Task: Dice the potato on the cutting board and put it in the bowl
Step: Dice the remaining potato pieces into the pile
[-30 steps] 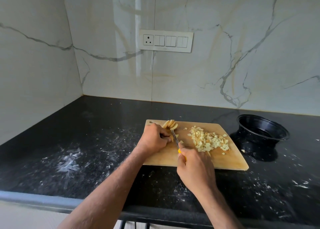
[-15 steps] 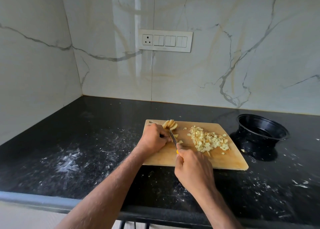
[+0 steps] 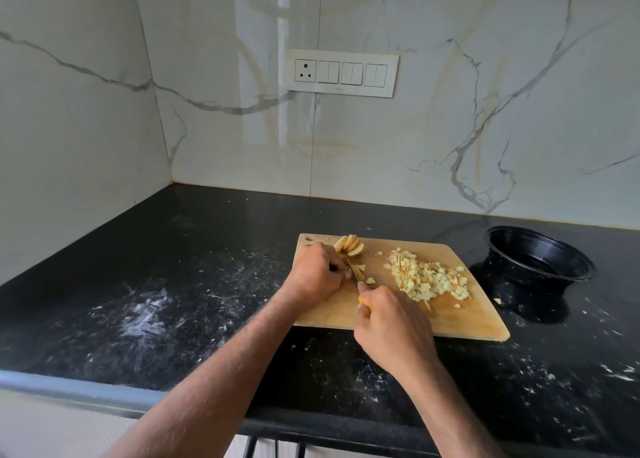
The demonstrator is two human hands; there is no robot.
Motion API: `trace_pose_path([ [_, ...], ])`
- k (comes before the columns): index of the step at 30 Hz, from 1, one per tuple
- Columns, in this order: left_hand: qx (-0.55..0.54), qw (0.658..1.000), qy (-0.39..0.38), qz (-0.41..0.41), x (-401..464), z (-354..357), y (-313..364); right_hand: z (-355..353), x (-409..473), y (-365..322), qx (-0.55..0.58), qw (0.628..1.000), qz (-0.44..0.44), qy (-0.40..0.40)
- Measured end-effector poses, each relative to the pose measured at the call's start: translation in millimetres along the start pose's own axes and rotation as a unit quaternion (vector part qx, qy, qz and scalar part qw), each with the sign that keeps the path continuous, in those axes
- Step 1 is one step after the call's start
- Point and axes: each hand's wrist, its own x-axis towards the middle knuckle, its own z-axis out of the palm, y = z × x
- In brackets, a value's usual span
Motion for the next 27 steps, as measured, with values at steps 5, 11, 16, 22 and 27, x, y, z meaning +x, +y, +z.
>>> trace_pose_path([
  [5, -0.001, 1.000, 0.009, -0.007, -2, 2, 2, -2, -5, -5, -0.007, 1.000, -0.008, -0.010],
  [11, 0.001, 1.000, 0.013, -0.008, -1, 4, 0, -18, -24, 7, 0.031, 0.999, -0.003, -0.038],
  [16, -0.013, 1.000, 0.010, -0.014, 0, 5, -2, -39, -28, 22, 0.090, 0.993, 0.012, -0.078],
  [22, -0.061, 0.996, 0.051, -0.033, 2, 1, -11, -40, -27, 14, 0.117, 0.993, 0.013, 0.003],
  [27, -0.124, 0.982, 0.127, -0.058, 0, -2, -18, -17, -16, -14, 0.041, 0.998, -0.027, 0.030],
])
